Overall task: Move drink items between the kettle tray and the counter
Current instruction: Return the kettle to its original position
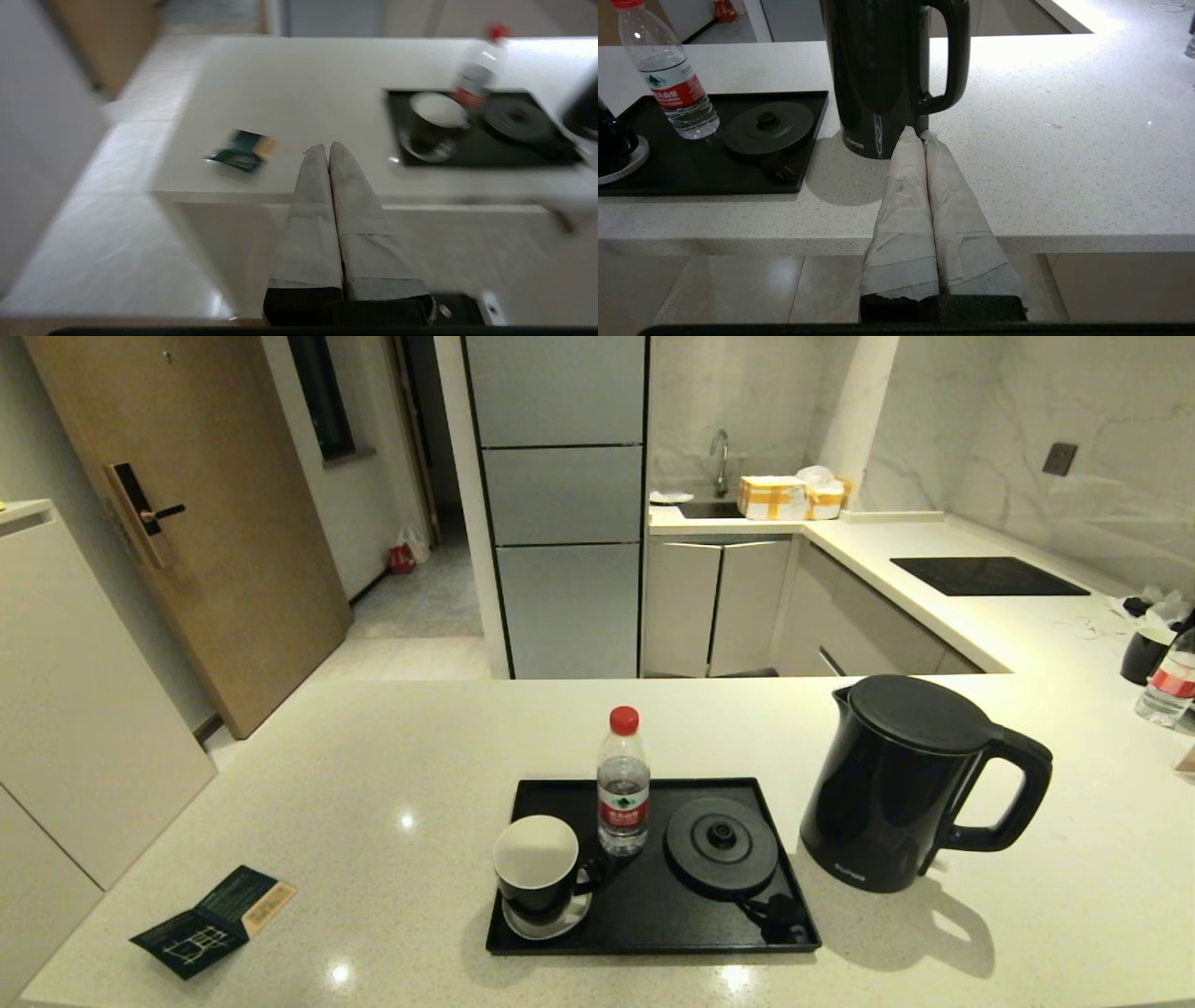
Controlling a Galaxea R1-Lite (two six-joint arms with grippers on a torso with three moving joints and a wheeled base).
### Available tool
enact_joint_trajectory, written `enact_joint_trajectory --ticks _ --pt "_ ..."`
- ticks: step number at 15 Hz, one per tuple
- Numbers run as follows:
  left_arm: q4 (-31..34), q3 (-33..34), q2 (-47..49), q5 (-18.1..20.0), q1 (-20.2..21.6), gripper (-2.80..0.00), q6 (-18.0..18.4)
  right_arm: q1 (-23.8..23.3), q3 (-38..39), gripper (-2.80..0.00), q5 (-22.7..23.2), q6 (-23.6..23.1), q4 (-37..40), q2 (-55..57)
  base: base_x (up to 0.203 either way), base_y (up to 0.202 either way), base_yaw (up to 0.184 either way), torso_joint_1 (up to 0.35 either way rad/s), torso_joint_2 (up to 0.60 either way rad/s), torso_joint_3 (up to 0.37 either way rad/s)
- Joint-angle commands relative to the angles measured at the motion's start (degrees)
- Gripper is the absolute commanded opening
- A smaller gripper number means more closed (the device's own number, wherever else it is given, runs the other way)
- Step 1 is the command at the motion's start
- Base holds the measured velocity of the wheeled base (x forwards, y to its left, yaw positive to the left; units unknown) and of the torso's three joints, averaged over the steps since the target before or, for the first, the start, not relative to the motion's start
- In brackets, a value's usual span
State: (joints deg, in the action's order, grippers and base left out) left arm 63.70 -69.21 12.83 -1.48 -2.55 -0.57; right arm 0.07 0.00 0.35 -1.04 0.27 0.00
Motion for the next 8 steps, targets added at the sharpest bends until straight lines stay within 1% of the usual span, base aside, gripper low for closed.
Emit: enact_joint_trajectory --ticks 1,2,4,6,7,8 --pt "-6.62 13.61 -12.11 6.92 1.3 -2.8 -0.53 0.01 0.09 -2.8 0.0 -0.02 0.0 0.09 0.0 0.0 0.0 0.0 0.0 0.0" --pt "-14.09 22.4 -12.92 8.43 1.54 -2.8 -0.84 0.01 0.09 -2.8 0.0 -0.02 0.0 0.0 0.0 0.0 0.0 0.0 0.0 0.0" --pt "-32.53 40.68 -12.88 10.06 1.89 -2.8 -0.95 0.01 0.09 -2.8 0.09 -0.02 0.0 0.09 0.0 0.0 0.0 0.0 0.0 0.0" --pt "-54.28 58.39 -12.89 11.53 2.13 -2.8 0.43 0.01 0.09 -2.8 0.0 -0.02 0.0 0.0 0.0 0.0 0.0 0.0 0.0 0.0" --pt "-62.19 64.26 -12.9 11.69 2.22 -2.8 0.17 0.01 0.09 -2.8 0.07 -0.02 0.0 0.0 0.0 0.0 0.0 0.0 0.0 0.0" --pt "-66.67 67.86 -12.9 11.21 2.31 -2.8 -1.37 0.01 0.09 -2.8 0.0 -0.02 0.0 0.0 0.0 0.0 0.0 0.0 0.0 0.0"
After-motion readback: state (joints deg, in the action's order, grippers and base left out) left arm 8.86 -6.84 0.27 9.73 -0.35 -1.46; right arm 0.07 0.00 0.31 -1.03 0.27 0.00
